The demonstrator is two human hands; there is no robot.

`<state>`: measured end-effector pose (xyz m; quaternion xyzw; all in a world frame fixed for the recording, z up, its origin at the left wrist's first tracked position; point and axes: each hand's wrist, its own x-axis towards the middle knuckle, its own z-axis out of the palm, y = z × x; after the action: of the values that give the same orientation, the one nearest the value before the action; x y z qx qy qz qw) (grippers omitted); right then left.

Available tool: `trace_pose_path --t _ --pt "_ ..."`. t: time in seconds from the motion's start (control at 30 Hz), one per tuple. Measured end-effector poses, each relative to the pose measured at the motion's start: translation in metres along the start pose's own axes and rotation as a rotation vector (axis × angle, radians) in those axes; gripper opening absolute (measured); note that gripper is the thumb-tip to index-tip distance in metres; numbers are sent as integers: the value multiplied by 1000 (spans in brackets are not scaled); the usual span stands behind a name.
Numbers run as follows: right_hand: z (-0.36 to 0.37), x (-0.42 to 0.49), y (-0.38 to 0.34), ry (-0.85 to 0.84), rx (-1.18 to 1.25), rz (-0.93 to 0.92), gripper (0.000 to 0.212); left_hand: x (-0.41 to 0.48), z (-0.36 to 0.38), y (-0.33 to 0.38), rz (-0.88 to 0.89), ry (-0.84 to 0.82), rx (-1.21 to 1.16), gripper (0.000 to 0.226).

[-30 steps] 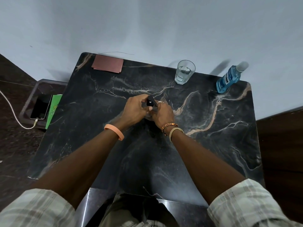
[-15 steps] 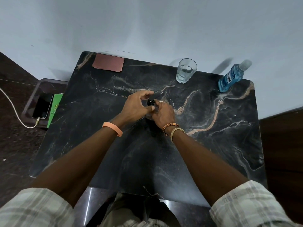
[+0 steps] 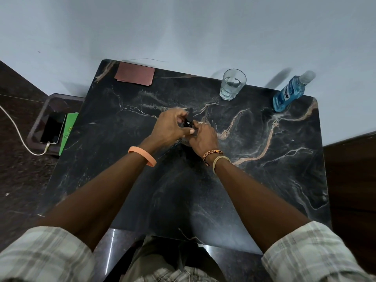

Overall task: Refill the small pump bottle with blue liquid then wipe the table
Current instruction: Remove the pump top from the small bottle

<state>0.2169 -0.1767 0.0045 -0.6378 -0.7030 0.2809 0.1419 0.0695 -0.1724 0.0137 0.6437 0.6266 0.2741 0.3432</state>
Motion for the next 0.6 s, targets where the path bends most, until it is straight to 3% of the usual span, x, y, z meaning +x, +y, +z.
trace_pose_path --t 0.07,0.17,0.27,0.47,0.6 --pt "1 0 1 8 8 20 23 -1 -1 -1 20 -50 -25 47" --pt "3 0 1 -7 5 26 24 -2 0 -4 3 -14 -21 32" --pt "4 1 1 -12 7 6 30 0 -2 -3 -11 -13 -29 33" --pt "7 0 2 17 26 37 20 -3 -4 -1 41 -56 -37 25" --pt "6 0 2 21 37 47 18 2 -5 2 25 -80 -81 34"
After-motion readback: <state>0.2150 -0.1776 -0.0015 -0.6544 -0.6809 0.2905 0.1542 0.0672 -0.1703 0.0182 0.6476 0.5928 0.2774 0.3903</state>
